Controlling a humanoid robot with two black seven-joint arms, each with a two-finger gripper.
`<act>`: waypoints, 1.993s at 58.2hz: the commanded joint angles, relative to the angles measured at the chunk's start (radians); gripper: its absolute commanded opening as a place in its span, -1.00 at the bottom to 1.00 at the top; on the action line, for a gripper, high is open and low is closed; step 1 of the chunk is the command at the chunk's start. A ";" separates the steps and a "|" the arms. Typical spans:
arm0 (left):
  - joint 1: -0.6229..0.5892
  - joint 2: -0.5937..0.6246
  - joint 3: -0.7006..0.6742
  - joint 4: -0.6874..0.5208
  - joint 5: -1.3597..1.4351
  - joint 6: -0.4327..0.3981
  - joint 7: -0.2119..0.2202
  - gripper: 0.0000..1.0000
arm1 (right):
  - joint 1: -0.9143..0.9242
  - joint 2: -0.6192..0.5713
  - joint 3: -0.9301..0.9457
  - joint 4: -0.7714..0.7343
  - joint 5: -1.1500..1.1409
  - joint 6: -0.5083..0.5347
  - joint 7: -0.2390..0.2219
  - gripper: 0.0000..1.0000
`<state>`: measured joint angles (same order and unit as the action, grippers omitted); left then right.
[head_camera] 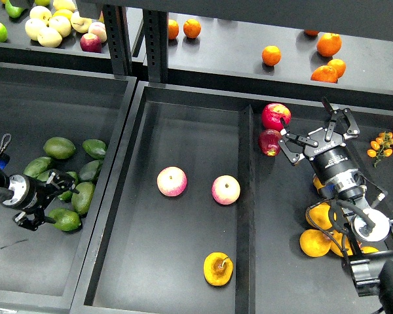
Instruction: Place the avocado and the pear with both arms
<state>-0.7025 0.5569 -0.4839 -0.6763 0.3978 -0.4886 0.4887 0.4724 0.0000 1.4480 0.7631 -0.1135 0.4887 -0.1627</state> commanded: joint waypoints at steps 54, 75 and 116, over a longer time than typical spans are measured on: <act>0.212 -0.557 -0.940 -0.269 -0.323 0.000 -0.211 0.98 | -0.003 0.000 -0.041 0.051 -0.008 0.000 -0.041 0.99; 0.284 -0.557 -0.930 -0.371 -0.367 0.062 -0.210 0.98 | 0.024 -0.159 -0.375 0.076 -0.006 0.000 -0.241 0.99; 0.304 -0.557 -0.946 -0.391 -0.367 0.085 -0.213 0.98 | 0.253 -0.416 -1.017 0.137 -0.034 0.000 -0.326 0.99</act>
<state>-0.4043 -0.0001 -1.4207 -1.0663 0.0306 -0.4133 0.2761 0.7233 -0.4140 0.4447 0.8779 -0.1414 0.4887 -0.4876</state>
